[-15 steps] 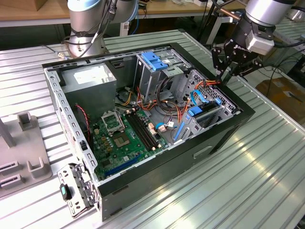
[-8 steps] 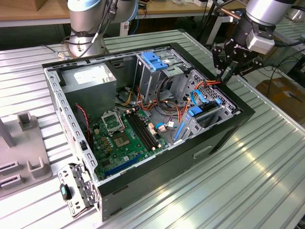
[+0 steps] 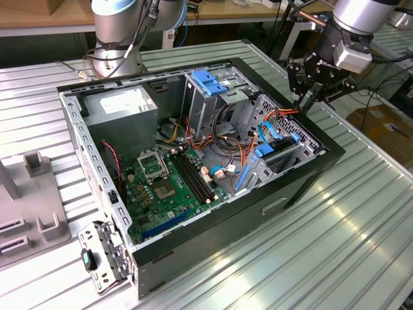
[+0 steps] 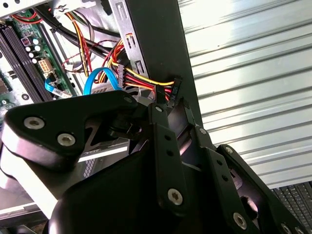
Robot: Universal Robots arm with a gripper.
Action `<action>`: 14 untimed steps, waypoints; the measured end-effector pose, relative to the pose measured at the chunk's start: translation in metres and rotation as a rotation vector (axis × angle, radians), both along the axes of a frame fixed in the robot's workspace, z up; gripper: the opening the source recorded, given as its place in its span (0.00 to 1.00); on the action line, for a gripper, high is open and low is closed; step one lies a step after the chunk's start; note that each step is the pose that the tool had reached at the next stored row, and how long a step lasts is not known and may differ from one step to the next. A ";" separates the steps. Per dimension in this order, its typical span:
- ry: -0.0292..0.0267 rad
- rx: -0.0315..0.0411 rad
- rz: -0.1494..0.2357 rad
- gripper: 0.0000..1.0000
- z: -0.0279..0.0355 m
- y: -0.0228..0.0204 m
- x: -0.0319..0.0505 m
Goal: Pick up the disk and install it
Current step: 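Insert the second disk wire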
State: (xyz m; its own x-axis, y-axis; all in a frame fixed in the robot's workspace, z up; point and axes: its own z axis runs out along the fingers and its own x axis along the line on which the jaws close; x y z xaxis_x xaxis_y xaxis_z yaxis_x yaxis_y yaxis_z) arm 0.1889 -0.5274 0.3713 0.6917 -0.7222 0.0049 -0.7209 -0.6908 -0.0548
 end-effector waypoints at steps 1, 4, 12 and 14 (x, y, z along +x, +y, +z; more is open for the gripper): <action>0.0000 0.0000 0.000 0.30 0.0000 0.0000 0.0000; 0.0000 0.0000 0.000 0.30 0.0000 0.0000 0.0000; 0.0000 0.0000 0.032 0.30 -0.0001 0.0000 0.0028; 0.0000 0.0001 0.061 0.30 -0.0003 0.0000 0.0032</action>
State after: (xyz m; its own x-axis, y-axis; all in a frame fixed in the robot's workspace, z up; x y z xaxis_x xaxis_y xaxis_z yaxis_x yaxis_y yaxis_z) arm 0.1921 -0.5274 0.3710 0.7341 -0.6790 0.0048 -0.6778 -0.7332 -0.0548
